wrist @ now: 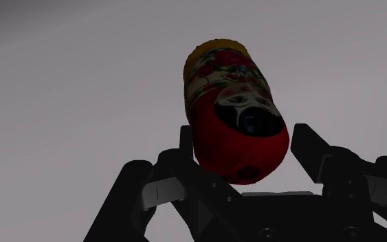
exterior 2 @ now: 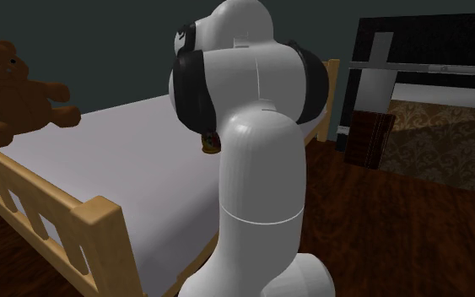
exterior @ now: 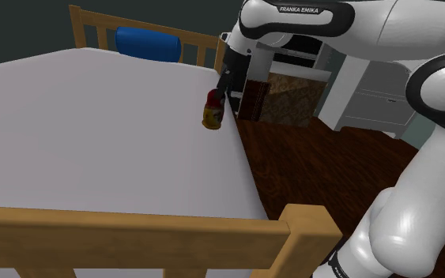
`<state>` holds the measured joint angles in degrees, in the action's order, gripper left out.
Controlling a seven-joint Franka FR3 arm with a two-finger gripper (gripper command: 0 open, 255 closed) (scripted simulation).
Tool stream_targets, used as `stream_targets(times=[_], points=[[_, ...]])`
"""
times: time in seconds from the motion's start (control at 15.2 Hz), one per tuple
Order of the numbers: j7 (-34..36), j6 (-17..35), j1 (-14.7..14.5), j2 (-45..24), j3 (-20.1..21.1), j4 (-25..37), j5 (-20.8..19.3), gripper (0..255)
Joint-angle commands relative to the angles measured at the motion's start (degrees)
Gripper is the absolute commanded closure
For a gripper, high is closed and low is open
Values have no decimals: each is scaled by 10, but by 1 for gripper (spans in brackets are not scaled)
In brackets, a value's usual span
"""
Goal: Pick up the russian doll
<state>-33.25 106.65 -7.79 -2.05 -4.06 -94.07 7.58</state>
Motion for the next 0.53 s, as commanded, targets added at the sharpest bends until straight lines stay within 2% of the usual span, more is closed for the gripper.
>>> stream_targets(times=[0.0, 0.33, 0.46], points=[[3, -16, 0, -3, 0, 19, 0, 255], [7, -57, 0, -12, 0, 69, -1, 255], [7, -58, 1, -12, 0, 71, -1, 255]])
